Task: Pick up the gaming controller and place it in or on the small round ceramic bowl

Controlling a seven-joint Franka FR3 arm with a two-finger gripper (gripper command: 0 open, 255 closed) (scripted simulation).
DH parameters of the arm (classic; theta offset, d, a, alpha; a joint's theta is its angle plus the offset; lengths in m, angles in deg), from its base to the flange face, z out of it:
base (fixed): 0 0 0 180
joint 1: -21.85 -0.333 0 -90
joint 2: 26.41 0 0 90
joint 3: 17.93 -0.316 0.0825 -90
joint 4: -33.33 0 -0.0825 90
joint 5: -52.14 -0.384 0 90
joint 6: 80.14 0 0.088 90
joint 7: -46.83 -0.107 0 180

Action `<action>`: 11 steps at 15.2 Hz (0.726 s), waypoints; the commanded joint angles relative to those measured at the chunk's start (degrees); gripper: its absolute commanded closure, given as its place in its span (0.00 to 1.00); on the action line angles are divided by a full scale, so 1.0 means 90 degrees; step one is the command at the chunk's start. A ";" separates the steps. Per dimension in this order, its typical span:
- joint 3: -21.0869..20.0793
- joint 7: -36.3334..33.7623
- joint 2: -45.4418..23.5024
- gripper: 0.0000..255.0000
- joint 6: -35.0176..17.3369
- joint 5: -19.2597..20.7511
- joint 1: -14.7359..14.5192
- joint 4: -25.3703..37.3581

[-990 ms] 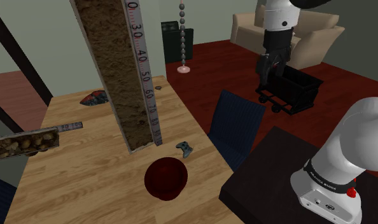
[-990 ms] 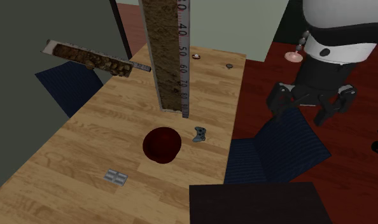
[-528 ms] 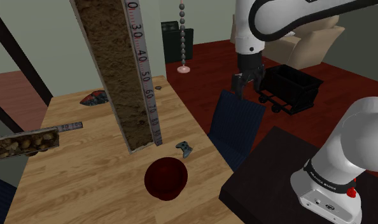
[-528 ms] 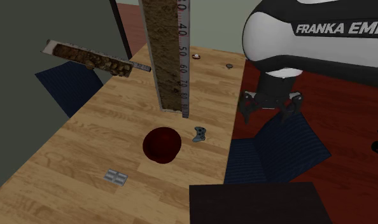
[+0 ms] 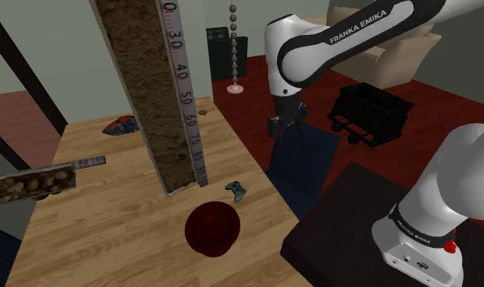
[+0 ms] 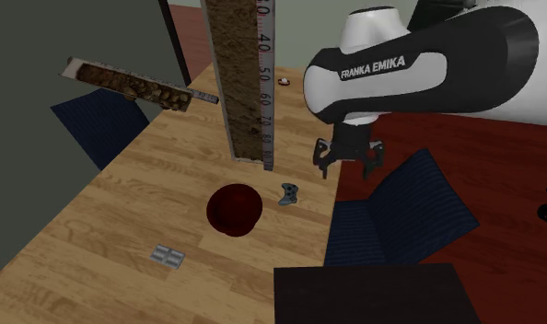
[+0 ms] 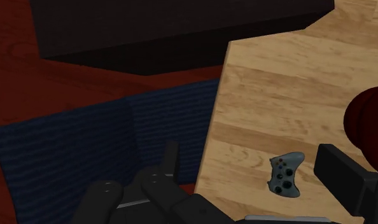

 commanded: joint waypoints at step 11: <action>-0.0312 -0.0846 -0.3120 0.00 -0.1195 0.0320 -0.0334 0.1639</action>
